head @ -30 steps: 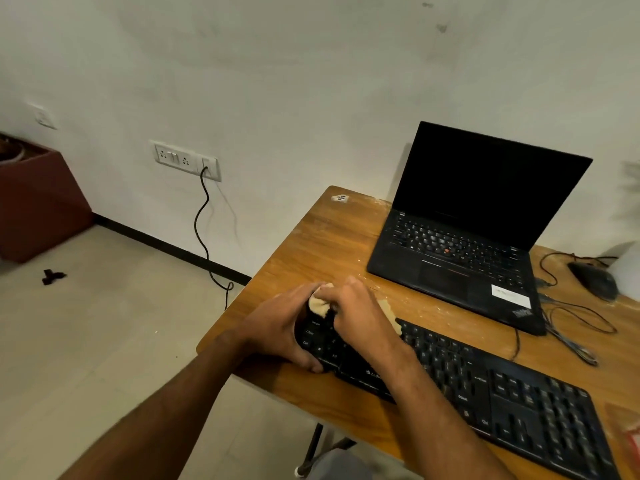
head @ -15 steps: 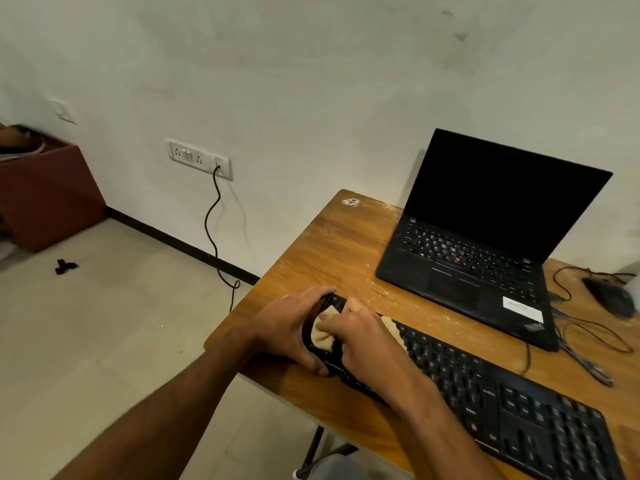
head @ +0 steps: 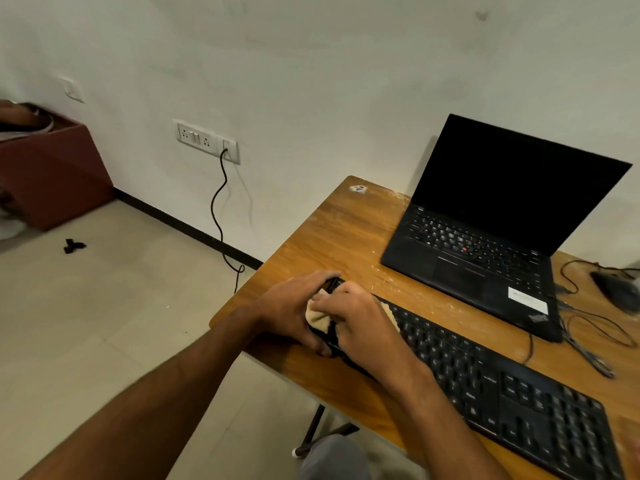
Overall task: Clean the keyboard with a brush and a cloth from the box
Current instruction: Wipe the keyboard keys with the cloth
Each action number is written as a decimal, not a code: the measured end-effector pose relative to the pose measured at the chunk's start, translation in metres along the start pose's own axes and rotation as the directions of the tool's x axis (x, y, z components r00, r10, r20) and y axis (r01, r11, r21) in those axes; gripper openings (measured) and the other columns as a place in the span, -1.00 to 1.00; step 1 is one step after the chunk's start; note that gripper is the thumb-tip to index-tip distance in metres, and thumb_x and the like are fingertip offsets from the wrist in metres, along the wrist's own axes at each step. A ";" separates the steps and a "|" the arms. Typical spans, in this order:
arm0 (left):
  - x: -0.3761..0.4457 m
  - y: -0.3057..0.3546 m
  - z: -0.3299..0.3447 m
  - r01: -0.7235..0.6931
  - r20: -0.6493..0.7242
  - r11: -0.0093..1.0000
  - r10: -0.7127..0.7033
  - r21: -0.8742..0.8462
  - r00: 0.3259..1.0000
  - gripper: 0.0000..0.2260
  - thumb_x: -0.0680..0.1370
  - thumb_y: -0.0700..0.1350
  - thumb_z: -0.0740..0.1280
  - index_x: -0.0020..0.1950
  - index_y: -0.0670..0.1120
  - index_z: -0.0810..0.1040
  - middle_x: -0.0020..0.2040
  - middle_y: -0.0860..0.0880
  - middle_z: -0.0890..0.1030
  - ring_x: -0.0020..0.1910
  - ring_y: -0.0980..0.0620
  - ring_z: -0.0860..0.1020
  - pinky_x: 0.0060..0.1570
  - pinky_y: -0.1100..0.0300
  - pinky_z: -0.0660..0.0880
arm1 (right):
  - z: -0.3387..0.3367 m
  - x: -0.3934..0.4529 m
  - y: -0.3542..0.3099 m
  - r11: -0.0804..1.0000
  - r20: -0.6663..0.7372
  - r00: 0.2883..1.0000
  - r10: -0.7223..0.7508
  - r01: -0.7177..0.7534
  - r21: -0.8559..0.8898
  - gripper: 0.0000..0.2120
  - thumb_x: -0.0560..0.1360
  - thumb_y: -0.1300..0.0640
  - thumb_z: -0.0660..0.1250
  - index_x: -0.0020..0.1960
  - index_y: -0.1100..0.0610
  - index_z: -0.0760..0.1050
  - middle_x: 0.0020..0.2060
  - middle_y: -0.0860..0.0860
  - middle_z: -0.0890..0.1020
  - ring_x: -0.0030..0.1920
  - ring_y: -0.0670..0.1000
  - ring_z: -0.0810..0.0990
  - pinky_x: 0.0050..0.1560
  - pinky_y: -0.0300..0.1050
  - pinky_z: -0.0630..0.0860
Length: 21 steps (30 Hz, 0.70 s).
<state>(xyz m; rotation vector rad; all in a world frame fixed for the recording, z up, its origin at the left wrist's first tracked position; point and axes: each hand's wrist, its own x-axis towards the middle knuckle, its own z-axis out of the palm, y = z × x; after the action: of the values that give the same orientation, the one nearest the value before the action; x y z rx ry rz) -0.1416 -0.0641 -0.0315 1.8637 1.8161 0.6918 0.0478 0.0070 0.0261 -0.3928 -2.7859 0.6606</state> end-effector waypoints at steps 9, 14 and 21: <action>0.001 0.001 -0.003 0.010 0.005 1.000 -0.010 0.006 1.000 0.17 0.19 0.35 0.61 0.66 0.01 0.15 0.52 0.10 0.39 0.47 0.13 0.39 0.48 -0.01 0.40 | -0.014 -0.012 0.006 0.988 0.074 0.997 0.016 -0.005 -0.156 -0.76 0.53 0.17 0.43 0.10 -0.12 0.66 -0.04 -0.09 0.47 0.00 -0.03 0.50 -0.06 -0.14 0.53; -0.002 -0.001 -0.001 -0.025 0.007 1.000 0.025 -0.003 1.000 0.18 0.22 0.36 0.58 0.68 -0.03 0.13 0.56 0.05 0.38 0.51 0.09 0.37 0.48 -0.07 0.40 | -0.002 -0.008 -0.012 0.998 0.070 0.996 -0.058 0.056 0.036 -0.61 0.46 0.37 0.42 0.20 0.03 0.67 0.05 -0.02 0.56 0.02 -0.08 0.52 -0.08 -0.24 0.56; 0.000 0.001 -0.002 -0.004 0.000 1.000 0.004 -0.005 1.000 0.17 0.20 0.35 0.61 0.66 0.01 0.14 0.54 0.09 0.37 0.49 0.12 0.38 0.49 -0.04 0.40 | -0.029 -0.017 0.012 0.994 0.152 0.988 -0.028 0.043 -0.096 -0.68 0.51 0.27 0.40 0.11 -0.11 0.68 -0.02 -0.13 0.58 0.00 -0.12 0.53 -0.05 -0.16 0.53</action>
<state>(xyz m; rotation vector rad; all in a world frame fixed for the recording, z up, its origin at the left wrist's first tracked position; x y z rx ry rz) -0.1424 -0.0646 -0.0297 1.8654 1.8091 0.6965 0.0746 0.0237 0.0422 -0.3239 -2.9705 0.5676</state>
